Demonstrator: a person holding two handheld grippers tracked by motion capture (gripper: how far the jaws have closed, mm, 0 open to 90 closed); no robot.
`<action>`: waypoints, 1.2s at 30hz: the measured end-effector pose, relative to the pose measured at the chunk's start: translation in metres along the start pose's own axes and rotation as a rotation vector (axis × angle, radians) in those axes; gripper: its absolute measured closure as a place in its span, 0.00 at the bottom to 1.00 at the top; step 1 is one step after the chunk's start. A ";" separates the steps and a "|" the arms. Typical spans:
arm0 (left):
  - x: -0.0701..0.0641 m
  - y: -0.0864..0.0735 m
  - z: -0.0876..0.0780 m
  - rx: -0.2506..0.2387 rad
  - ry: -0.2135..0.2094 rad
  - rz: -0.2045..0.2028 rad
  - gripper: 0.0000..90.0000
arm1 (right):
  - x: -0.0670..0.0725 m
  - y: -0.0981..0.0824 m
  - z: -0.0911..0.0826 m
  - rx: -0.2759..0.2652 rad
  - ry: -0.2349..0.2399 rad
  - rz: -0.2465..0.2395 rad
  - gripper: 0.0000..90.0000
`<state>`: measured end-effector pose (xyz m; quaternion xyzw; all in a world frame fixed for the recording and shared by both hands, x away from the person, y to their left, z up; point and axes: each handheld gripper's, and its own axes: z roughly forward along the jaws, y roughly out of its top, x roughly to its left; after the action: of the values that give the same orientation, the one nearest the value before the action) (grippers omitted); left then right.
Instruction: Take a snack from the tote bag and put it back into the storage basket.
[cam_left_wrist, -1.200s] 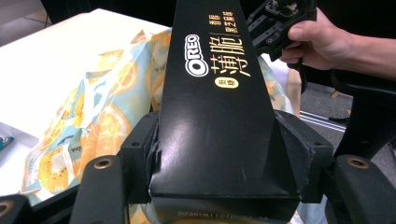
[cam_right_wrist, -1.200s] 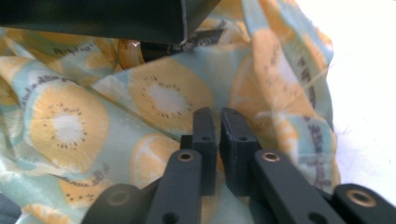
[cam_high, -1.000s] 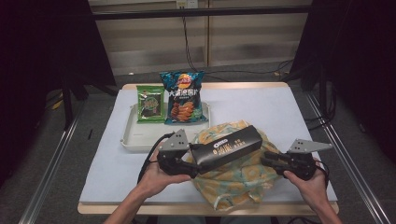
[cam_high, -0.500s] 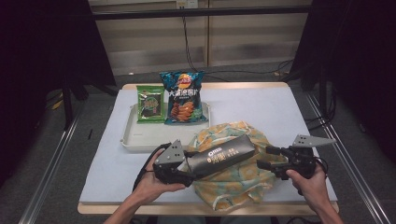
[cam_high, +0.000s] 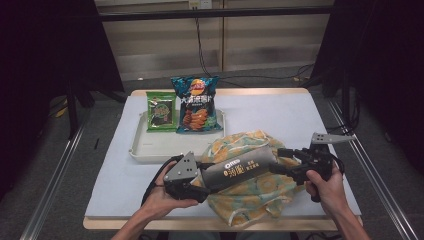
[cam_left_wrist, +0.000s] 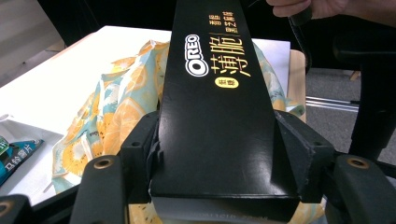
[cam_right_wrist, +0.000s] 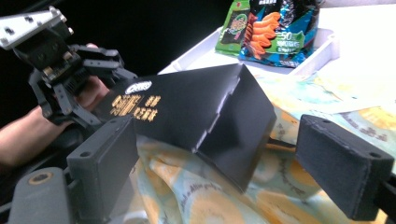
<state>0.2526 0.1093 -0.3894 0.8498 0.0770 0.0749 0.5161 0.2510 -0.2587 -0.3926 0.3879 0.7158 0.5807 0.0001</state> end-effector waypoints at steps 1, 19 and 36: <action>-0.001 0.000 0.001 -0.005 0.004 -0.002 0.43 | -0.001 -0.001 0.003 0.010 0.002 0.008 0.12; -0.009 0.002 0.007 0.007 -0.027 0.069 0.43 | -0.008 -0.007 0.026 0.132 0.114 0.154 0.06; -0.005 -0.003 0.007 0.012 -0.046 0.115 0.43 | -0.017 -0.011 0.028 0.141 0.176 0.310 0.21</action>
<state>0.2490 0.1035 -0.3958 0.8574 0.0164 0.0844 0.5074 0.2695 -0.2450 -0.4187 0.4402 0.6837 0.5538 -0.1791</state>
